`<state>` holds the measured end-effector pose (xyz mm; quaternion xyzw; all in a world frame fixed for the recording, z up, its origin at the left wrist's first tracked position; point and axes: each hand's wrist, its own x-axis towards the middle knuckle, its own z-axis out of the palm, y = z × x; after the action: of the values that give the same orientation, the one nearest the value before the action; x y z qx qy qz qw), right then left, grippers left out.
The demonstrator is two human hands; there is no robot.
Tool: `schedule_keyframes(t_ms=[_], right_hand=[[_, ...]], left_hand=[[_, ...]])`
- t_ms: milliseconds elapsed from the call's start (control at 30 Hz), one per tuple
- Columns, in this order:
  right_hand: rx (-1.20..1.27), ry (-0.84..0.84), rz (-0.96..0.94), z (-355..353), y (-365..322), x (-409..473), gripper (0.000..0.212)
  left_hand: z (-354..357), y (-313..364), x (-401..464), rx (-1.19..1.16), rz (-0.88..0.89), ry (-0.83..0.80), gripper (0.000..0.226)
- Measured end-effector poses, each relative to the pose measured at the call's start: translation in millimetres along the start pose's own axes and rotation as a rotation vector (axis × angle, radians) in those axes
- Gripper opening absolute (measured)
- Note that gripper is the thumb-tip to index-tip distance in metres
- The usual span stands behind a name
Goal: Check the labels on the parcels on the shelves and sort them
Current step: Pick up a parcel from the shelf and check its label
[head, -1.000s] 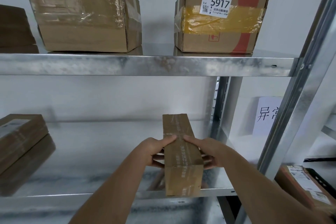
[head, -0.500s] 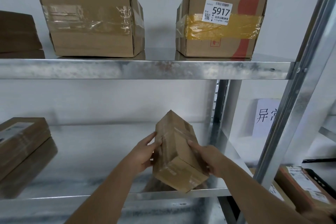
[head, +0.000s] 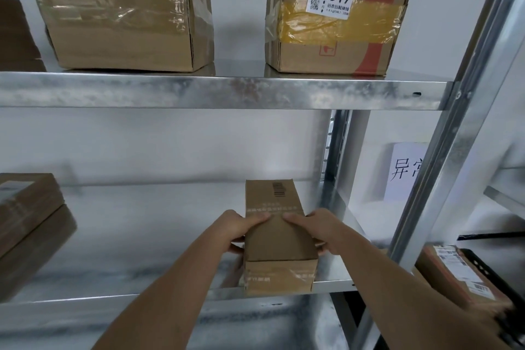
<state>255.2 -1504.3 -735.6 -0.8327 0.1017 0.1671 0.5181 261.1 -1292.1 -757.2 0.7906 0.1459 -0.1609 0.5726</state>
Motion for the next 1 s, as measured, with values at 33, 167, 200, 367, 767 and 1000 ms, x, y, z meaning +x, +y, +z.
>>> schedule_keyframes(t_ms=[33,167,200,367,767,1000], right_hand=[[-0.003,-0.011,0.011,-1.5,-1.1,2.0,0.068],[0.011,-0.09,0.069,-8.0,-2.7,10.4,0.073],[0.019,-0.109,0.077,-9.5,-2.9,11.7,0.072],[0.029,-0.167,0.099,-12.8,-6.1,14.7,0.067],[0.025,-0.194,0.079,-12.1,-7.0,20.6,0.056],[0.027,-0.191,0.086,-10.8,-9.3,23.1,0.054]], left_hand=[[-0.5,1.8,0.7,0.011,-0.005,0.002,0.076],[-0.5,6.6,3.3,0.014,-0.029,0.005,0.079],[-0.5,7.4,3.6,0.011,-0.035,0.004,0.079],[-0.7,9.6,2.7,-0.008,-0.063,-0.009,0.077],[3.5,13.2,-0.3,-0.027,-0.084,-0.002,0.063],[2.9,13.2,1.3,-0.039,-0.089,-0.011,0.059]])
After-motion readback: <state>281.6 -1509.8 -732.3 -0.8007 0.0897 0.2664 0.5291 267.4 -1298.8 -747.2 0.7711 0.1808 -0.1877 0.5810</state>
